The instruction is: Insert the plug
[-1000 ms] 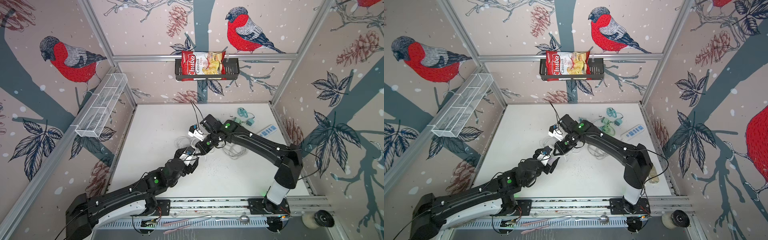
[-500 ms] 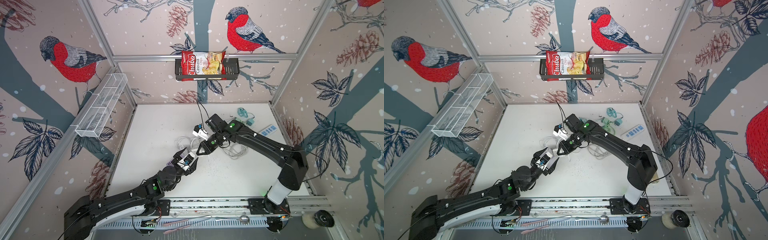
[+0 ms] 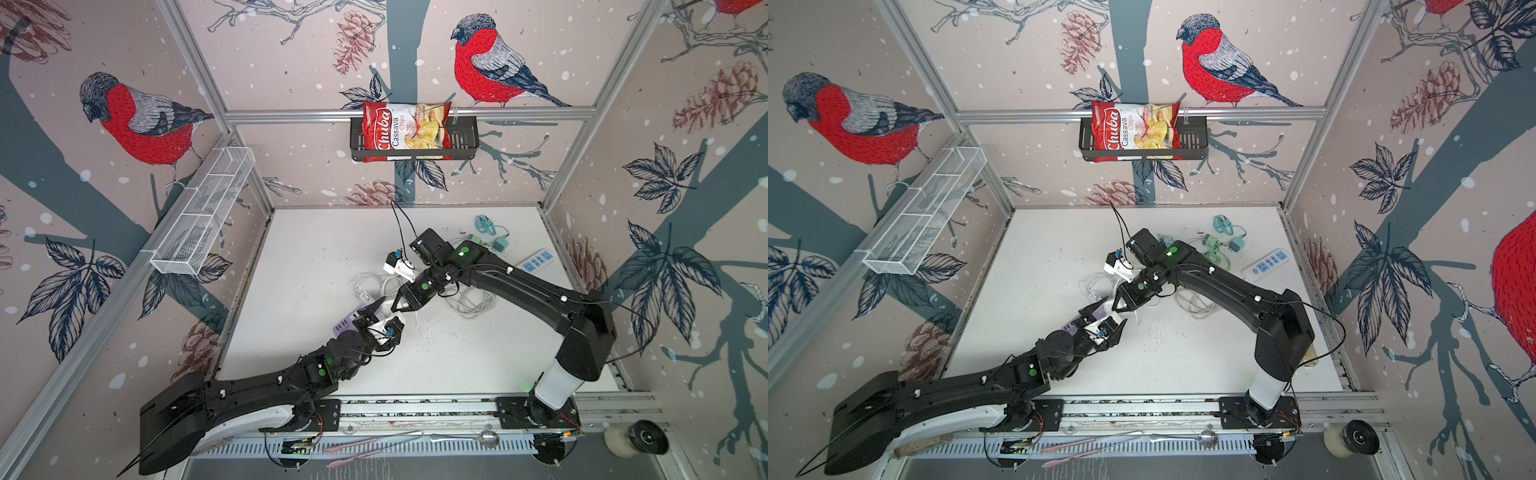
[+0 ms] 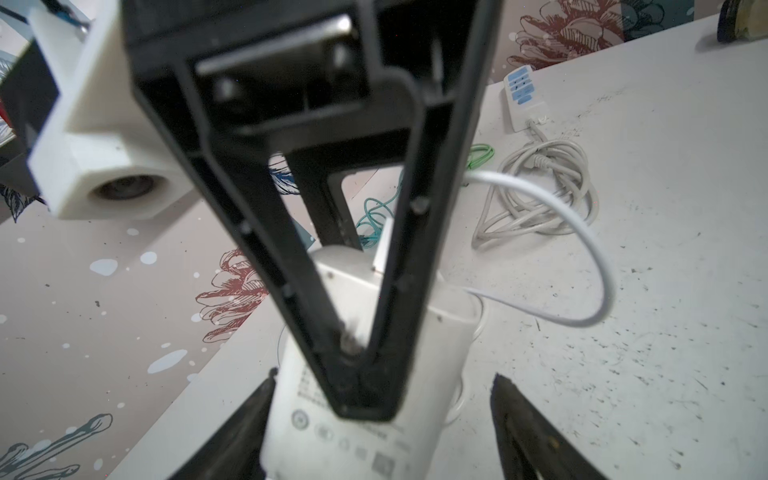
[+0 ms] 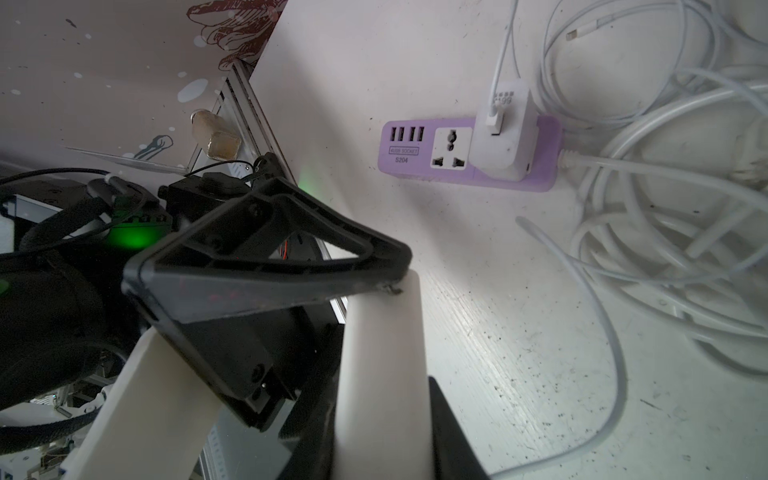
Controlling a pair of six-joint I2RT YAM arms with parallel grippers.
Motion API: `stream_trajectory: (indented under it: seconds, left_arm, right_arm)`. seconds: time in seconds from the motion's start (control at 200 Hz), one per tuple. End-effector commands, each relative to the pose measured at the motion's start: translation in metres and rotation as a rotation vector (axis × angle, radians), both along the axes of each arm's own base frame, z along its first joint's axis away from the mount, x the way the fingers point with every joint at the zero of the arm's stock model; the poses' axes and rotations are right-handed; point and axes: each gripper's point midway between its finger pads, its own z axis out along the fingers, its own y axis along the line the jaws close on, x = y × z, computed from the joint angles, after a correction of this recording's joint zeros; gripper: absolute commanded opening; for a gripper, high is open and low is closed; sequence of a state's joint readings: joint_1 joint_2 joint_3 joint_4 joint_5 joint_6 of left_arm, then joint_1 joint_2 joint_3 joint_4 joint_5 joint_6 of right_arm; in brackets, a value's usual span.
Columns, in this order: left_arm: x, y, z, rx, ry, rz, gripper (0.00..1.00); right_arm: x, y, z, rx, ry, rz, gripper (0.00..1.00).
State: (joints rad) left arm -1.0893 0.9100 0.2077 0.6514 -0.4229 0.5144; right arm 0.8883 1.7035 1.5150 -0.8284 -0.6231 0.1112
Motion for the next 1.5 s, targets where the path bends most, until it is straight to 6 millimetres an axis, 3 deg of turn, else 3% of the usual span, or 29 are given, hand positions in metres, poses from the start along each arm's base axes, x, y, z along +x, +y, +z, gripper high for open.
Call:
stream_trajectory:
  seconds: [0.0,0.46,0.655,0.86,1.086,1.166,1.386,1.496]
  left_arm:
    - [0.0,-0.002,0.02,-0.056,-0.064,-0.009,0.74]
    - [0.002,-0.009,0.01,-0.004,-0.066,-0.019,0.62]
    - [0.005,-0.006,0.017,-0.024,-0.077,0.004,0.4]
    - [0.005,-0.007,0.02,-0.042,-0.077,0.006,0.26]
    - [0.012,-0.006,0.03,-0.146,-0.037,0.057,0.12]
    - [0.013,-0.001,0.038,-0.219,-0.032,0.076,0.11]
    - [0.011,0.001,0.047,-0.276,-0.01,0.075,0.08]
    - [0.011,0.001,0.049,-0.29,-0.005,0.074,0.07]
  right_arm:
    - [-0.004,0.003,0.003,0.012,0.02,0.012,0.03]
    - [-0.011,0.006,0.007,0.011,0.01,0.024,0.02]
    - [-0.013,0.004,0.003,0.0,0.011,0.02,0.02]
    - [-0.013,0.007,0.004,0.004,0.008,0.022,0.03]
    - [-0.007,0.012,0.008,0.038,-0.014,-0.038,0.17]
    - [0.001,0.014,0.01,0.06,-0.042,-0.104,0.24]
    - [-0.003,0.02,0.017,0.159,-0.067,-0.162,0.39]
    - [-0.002,0.02,0.023,0.186,-0.083,-0.175,0.4]
